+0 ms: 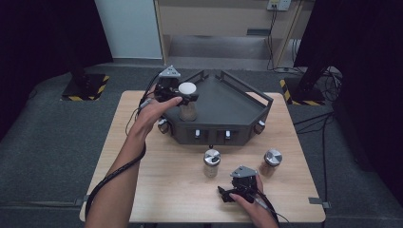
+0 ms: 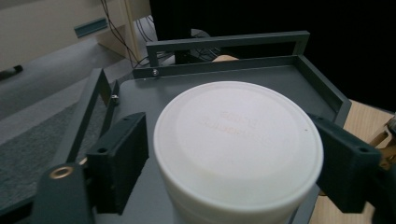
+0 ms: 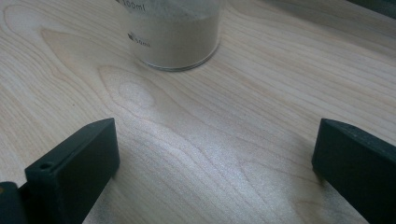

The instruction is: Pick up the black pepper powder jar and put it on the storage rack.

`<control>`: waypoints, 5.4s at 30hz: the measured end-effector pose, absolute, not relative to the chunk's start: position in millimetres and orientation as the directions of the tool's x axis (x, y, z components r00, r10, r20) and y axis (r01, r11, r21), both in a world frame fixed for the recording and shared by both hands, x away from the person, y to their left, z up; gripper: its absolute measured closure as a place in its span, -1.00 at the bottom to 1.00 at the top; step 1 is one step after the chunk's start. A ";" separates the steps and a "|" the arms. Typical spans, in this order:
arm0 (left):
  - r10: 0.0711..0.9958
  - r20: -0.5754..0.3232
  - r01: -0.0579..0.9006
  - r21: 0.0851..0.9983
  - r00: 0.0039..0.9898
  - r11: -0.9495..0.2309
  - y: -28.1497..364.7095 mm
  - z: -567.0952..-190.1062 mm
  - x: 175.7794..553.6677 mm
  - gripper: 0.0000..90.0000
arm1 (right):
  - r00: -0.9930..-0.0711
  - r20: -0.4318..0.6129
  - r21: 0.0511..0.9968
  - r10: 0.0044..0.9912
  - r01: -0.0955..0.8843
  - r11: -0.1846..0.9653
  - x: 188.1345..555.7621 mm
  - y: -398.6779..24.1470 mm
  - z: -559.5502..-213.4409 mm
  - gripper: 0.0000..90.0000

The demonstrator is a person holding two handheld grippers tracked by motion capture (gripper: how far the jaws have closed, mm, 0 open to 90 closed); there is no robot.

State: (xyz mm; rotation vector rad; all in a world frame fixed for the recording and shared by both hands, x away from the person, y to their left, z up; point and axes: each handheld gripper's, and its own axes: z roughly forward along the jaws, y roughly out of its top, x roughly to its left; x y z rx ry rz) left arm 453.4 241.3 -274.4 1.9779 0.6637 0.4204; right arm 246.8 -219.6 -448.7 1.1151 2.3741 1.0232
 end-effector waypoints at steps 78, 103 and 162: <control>0.680 0.073 0.320 0.843 0.729 -0.433 280.4 -329.5 317.2 -0.97 | -0.641 0.010 0.723 0.767 0.535 0.438 246.8 -219.5 -448.5 -0.98; 0.665 0.055 0.355 0.811 0.745 -0.465 274.2 -360.9 302.2 -0.98 | -0.641 0.010 0.723 0.767 0.535 0.438 246.8 -219.5 -448.5 -0.98; 0.732 0.023 0.501 0.715 0.680 -0.488 265.8 -418.1 250.4 -0.97 | -0.637 0.010 0.722 0.771 0.538 0.435 245.9 -218.9 -448.3 -0.98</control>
